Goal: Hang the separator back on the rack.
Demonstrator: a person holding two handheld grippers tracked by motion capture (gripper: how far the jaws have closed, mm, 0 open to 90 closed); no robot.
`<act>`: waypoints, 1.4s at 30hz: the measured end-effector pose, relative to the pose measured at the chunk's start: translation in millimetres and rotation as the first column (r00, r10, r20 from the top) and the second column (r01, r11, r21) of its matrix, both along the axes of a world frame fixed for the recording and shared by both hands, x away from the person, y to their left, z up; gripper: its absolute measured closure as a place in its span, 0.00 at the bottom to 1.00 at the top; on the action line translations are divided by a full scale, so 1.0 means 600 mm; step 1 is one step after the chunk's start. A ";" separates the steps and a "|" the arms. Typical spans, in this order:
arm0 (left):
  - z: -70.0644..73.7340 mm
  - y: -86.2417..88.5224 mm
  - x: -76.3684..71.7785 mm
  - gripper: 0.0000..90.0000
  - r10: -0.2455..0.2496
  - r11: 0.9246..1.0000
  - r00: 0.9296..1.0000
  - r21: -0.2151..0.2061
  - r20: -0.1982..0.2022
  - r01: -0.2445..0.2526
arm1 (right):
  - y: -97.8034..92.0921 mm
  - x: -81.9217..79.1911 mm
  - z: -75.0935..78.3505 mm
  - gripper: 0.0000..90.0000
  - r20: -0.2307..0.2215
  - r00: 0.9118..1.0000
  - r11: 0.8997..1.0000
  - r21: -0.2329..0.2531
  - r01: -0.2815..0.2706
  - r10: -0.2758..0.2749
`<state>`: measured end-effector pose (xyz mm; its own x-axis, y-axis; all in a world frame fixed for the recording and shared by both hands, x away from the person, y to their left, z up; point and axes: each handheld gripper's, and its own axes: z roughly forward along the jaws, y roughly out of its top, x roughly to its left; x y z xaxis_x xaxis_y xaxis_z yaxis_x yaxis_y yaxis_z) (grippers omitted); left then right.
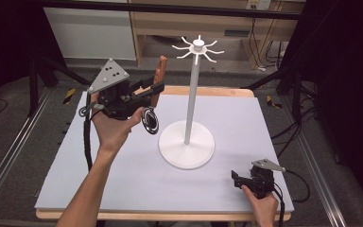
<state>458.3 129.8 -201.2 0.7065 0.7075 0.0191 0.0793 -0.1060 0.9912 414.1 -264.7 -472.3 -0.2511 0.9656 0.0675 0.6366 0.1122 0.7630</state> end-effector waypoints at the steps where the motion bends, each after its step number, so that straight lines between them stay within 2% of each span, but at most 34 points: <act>1: 0.001 -0.002 0.001 0.75 -0.001 1.000 1.000 -0.001 -0.002 0.001 | 0.000 0.000 0.000 0.13 0.000 1.000 1.000 0.001 0.001 -0.001; 15: 0.011 -0.021 0.009 0.75 0.000 1.000 1.000 0.020 0.001 0.000 | 0.000 0.000 0.000 0.13 0.001 1.000 1.000 0.001 0.000 0.000; 19: 0.014 -0.024 0.011 0.75 0.003 1.000 1.000 0.015 0.003 -0.003 | 0.000 0.000 0.000 0.13 -0.002 1.000 1.000 0.004 0.001 -0.001; 42: 0.014 -0.051 0.025 0.75 0.000 1.000 1.000 0.029 -0.005 0.000 | -0.002 0.000 0.001 0.13 0.003 1.000 1.000 0.002 -0.002 0.002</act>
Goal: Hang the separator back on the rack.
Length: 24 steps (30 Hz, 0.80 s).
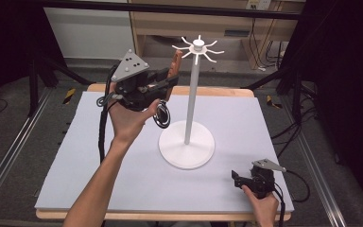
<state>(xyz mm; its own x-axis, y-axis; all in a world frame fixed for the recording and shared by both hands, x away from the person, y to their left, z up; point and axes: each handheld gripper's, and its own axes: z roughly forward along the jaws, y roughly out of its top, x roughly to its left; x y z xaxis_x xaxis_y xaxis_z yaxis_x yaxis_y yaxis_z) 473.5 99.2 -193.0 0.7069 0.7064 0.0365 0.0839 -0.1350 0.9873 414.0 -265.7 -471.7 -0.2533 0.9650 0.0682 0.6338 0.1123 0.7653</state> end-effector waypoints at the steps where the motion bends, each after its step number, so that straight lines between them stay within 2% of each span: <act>1: 0.000 -0.001 0.001 0.75 0.001 1.000 1.000 0.001 -0.001 -0.001 | 0.000 0.000 0.000 0.13 0.000 1.000 1.000 -0.001 0.000 0.000; 24: -0.014 -0.015 0.014 0.75 0.004 1.000 1.000 0.002 -0.014 -0.004 | 0.000 0.000 0.000 0.13 -0.001 1.000 1.000 0.000 -0.001 0.001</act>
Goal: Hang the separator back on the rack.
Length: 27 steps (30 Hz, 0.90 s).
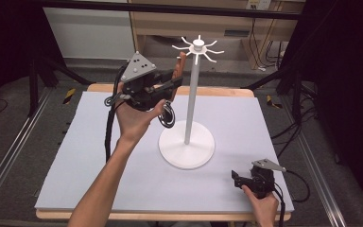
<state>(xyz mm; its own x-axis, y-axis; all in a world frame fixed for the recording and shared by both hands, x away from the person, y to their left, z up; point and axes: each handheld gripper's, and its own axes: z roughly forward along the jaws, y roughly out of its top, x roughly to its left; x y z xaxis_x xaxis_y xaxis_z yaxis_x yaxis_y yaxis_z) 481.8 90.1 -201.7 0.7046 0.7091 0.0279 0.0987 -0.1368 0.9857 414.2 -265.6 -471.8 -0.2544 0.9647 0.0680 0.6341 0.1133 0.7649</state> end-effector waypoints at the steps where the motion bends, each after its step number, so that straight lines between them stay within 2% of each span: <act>1: -0.001 0.000 0.001 0.75 0.002 1.000 1.000 0.002 0.000 -0.002 | 0.000 0.000 0.000 0.13 0.000 1.000 1.000 0.000 0.000 0.000; 24: -0.013 -0.007 0.011 0.71 0.025 1.000 0.999 -0.008 0.026 -0.025 | 0.004 0.001 -0.001 0.13 -0.006 1.000 1.000 -0.005 -0.005 0.005; 27: -0.014 -0.005 0.009 0.70 0.025 1.000 0.999 0.004 0.036 -0.025 | 0.004 0.000 -0.001 0.13 -0.006 1.000 1.000 0.002 0.000 0.000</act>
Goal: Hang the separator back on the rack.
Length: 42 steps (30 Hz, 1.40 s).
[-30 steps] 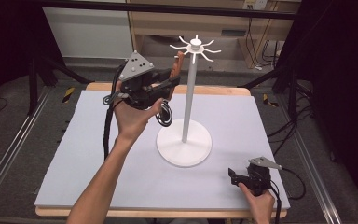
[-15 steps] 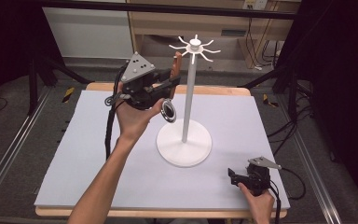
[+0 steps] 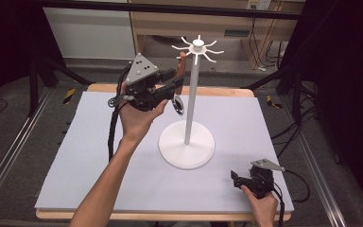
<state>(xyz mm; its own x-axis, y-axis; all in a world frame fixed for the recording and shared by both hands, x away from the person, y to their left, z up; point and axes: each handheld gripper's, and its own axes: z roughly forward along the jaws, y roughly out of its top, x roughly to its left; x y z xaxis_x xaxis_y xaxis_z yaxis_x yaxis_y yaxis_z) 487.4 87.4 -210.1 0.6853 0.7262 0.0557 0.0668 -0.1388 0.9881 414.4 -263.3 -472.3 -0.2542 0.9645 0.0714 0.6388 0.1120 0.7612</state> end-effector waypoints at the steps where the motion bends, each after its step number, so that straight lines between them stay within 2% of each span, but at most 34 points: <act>1: -0.001 0.001 -0.001 0.70 0.000 1.000 1.000 -0.002 0.002 0.000 | 0.000 0.000 0.000 0.13 -0.001 1.000 1.000 -0.003 0.000 0.000; 7: -0.006 0.011 -0.009 0.66 -0.005 1.000 1.000 0.004 0.008 0.005 | 0.000 0.000 0.000 0.13 0.000 1.000 1.000 -0.003 0.000 0.000; 13: -0.020 0.031 -0.023 0.61 -0.015 1.000 1.000 0.012 -0.009 0.015 | 0.001 0.001 0.000 0.13 0.001 1.000 1.000 -0.006 -0.005 0.005; 15: -0.034 0.041 -0.030 0.59 -0.016 0.999 1.000 0.029 -0.013 0.017 | 0.001 0.001 -0.001 0.13 0.001 1.000 1.000 -0.005 -0.004 0.004; 16: -0.034 0.041 -0.030 0.59 -0.016 0.999 1.000 0.029 -0.013 0.017 | 0.002 0.001 -0.001 0.13 0.002 1.000 1.000 -0.004 -0.005 0.005; 21: -0.064 0.064 -0.040 0.55 0.000 0.999 1.000 0.046 -0.023 0.001 | 0.002 0.002 -0.002 0.13 0.000 1.000 1.000 -0.004 -0.005 0.005; 23: -0.078 0.081 -0.040 0.53 0.002 0.997 1.000 0.082 0.014 -0.003 | 0.002 0.002 -0.002 0.13 -0.002 1.000 1.000 -0.007 -0.003 0.003; 25: -0.092 0.089 -0.046 0.53 0.001 0.997 1.000 0.076 -0.015 0.000 | 0.001 0.002 -0.002 0.13 -0.003 1.000 1.000 -0.006 -0.002 0.002; 26: -0.100 0.093 -0.050 0.52 0.007 0.998 0.999 0.069 -0.046 -0.004 | 0.001 0.002 -0.002 0.13 -0.003 1.000 1.000 -0.006 -0.001 0.001; 27: -0.100 0.093 -0.050 0.52 0.007 0.998 0.999 0.069 -0.046 -0.004 | 0.001 0.002 -0.002 0.13 -0.003 1.000 1.000 -0.006 -0.001 0.001; 28: -0.115 0.102 -0.054 0.51 0.013 0.997 0.998 0.075 -0.064 -0.008 | 0.001 0.002 -0.002 0.13 -0.003 1.000 1.000 -0.006 0.001 -0.001; 29: -0.115 0.102 -0.054 0.51 0.013 0.997 0.998 0.075 -0.064 -0.008 | 0.001 0.002 -0.002 0.13 -0.003 1.000 1.000 -0.006 0.001 -0.001; 32: -0.141 0.116 -0.058 0.50 0.027 0.996 0.996 0.087 -0.089 -0.020 | 0.001 0.001 -0.002 0.13 -0.005 1.000 1.000 -0.003 0.004 -0.004; 33: -0.156 0.121 -0.061 0.49 0.034 0.995 0.992 0.096 -0.119 -0.022 | 0.001 0.001 -0.002 0.13 -0.005 1.000 1.000 -0.004 0.005 -0.005; 34: -0.156 0.121 -0.061 0.48 0.034 0.995 0.992 0.096 -0.119 -0.022 | 0.001 0.001 -0.002 0.13 -0.005 1.000 1.000 -0.004 0.005 -0.005; 36: -0.172 0.129 -0.062 0.48 0.042 0.993 0.991 0.114 -0.131 -0.027 | 0.000 0.001 -0.003 0.13 -0.005 1.000 1.000 -0.003 0.006 -0.006; 40: -0.197 0.142 -0.064 0.45 0.051 0.993 0.986 0.117 -0.162 -0.033 | 0.000 0.000 -0.003 0.13 -0.005 1.000 1.000 -0.005 0.009 -0.009; 41: -0.212 0.148 -0.066 0.44 0.065 0.991 0.983 0.125 -0.173 -0.044 | 0.000 0.000 -0.003 0.13 -0.004 1.000 1.000 -0.005 0.008 -0.008; 42: -0.212 0.148 -0.066 0.44 0.065 0.991 0.983 0.125 -0.173 -0.044 | 0.000 0.000 -0.003 0.13 -0.004 1.000 1.000 -0.005 0.008 -0.008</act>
